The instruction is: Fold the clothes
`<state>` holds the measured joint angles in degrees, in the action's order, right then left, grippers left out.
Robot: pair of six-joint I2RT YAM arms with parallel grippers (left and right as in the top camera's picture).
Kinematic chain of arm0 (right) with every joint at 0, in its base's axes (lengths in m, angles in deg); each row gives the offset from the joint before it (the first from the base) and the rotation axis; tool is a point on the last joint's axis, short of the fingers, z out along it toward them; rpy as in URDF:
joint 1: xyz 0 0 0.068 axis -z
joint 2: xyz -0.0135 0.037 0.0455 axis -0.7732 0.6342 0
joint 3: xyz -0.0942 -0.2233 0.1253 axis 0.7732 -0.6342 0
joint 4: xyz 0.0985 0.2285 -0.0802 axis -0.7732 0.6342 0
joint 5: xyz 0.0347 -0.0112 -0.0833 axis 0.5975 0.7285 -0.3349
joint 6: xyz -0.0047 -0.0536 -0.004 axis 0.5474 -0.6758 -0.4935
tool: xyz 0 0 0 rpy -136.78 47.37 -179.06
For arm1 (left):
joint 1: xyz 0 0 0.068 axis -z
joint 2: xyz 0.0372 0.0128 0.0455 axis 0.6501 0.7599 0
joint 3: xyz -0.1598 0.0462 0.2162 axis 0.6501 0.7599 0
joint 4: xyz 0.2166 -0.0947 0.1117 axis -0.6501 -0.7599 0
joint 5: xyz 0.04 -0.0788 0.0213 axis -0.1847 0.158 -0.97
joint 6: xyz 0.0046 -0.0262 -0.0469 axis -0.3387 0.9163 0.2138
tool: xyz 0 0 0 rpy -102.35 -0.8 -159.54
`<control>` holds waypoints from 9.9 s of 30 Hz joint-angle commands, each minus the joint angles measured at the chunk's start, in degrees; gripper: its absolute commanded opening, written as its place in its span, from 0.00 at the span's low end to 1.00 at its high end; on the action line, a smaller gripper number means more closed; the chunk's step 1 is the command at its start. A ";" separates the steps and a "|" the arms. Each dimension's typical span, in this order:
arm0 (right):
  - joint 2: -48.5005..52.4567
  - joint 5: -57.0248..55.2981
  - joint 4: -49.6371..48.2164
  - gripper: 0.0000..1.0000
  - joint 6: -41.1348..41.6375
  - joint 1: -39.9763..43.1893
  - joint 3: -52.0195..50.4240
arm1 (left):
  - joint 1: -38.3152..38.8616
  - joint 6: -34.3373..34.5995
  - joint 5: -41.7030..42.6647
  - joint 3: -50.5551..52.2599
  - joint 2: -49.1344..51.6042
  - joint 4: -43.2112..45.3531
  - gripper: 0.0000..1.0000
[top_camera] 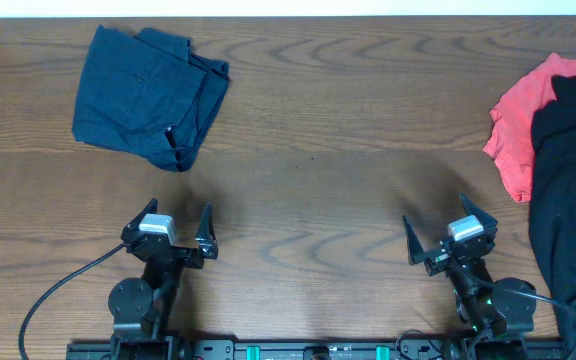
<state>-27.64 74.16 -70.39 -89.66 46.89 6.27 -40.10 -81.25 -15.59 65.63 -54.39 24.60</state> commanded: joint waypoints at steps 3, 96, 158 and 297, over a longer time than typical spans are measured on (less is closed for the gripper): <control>-0.35 0.87 -0.09 0.99 1.07 0.42 -0.24 | 0.17 0.09 -0.26 1.66 -0.37 -0.66 0.98; 124.76 -7.78 33.20 0.01 23.87 36.46 98.25 | 0.17 6.14 6.21 -72.61 65.20 -51.98 0.98; 96.78 -9.77 63.63 0.66 20.00 6.01 102.92 | 31.71 6.08 10.43 -70.31 102.01 -40.13 0.64; 105.70 10.75 34.80 0.13 15.91 10.38 53.44 | 29.20 11.93 -27.91 -73.46 82.01 -66.40 0.06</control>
<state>78.78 84.46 -32.16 -75.54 58.96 63.71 -10.72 -70.06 -42.36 -7.19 28.69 -41.93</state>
